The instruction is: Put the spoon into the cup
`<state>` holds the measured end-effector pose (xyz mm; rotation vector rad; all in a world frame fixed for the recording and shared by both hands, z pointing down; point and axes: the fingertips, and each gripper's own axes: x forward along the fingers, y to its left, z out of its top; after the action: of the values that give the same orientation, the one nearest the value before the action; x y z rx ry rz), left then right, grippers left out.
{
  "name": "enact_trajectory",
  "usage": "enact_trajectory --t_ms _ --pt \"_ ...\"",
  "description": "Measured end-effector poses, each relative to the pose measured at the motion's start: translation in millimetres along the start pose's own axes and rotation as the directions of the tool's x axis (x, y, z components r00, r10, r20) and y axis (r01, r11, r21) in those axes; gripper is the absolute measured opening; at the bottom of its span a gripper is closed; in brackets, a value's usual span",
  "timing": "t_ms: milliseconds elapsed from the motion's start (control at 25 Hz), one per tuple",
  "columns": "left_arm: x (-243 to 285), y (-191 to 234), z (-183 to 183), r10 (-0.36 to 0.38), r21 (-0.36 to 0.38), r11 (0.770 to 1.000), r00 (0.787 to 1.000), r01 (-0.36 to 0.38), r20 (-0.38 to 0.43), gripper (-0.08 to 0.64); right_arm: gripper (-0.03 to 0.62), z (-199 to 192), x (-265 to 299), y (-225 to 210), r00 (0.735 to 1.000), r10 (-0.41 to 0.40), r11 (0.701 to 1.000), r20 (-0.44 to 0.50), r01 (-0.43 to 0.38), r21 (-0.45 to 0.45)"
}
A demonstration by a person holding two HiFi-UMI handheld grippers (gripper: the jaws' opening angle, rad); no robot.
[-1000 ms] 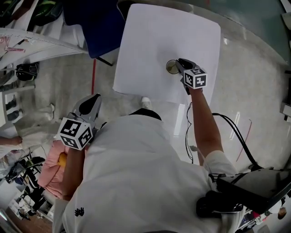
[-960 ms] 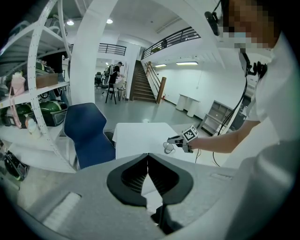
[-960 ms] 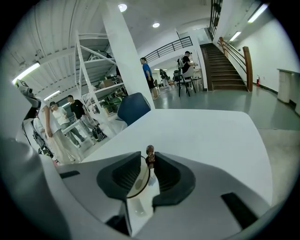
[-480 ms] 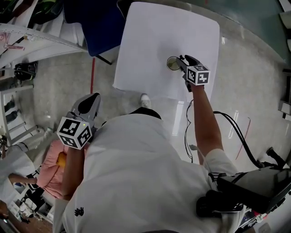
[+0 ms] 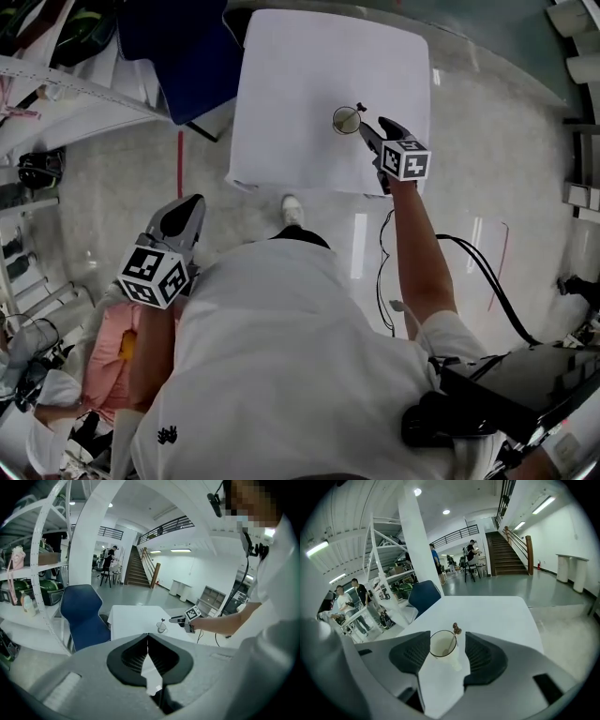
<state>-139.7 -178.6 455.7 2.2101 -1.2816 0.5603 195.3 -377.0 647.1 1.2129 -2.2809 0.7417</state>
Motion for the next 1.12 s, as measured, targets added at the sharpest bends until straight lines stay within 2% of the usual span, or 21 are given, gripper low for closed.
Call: enact_trajectory --t_ms 360,560,680,1120 --pt "-36.9 -11.2 -22.8 -0.075 0.027 0.997 0.997 0.074 0.027 0.012 0.163 -21.2 -61.4 60.6 0.997 -0.037 0.999 0.062 0.036 0.015" --pt "-59.4 -17.1 -32.6 -0.105 0.039 0.994 0.993 0.102 0.062 0.012 0.066 -38.9 -90.7 111.6 0.997 -0.013 1.0 0.072 0.011 0.022" --pt "-75.4 -21.0 -40.9 -0.117 0.047 0.992 0.99 0.114 0.076 0.012 0.029 -48.4 -106.9 146.9 0.997 0.017 1.0 0.077 -0.018 0.013" --pt "-140.6 -29.2 -83.7 -0.146 0.058 0.988 0.984 0.141 0.103 0.012 0.009 -84.9 -161.3 269.4 0.989 0.133 0.991 0.056 -0.132 -0.033"
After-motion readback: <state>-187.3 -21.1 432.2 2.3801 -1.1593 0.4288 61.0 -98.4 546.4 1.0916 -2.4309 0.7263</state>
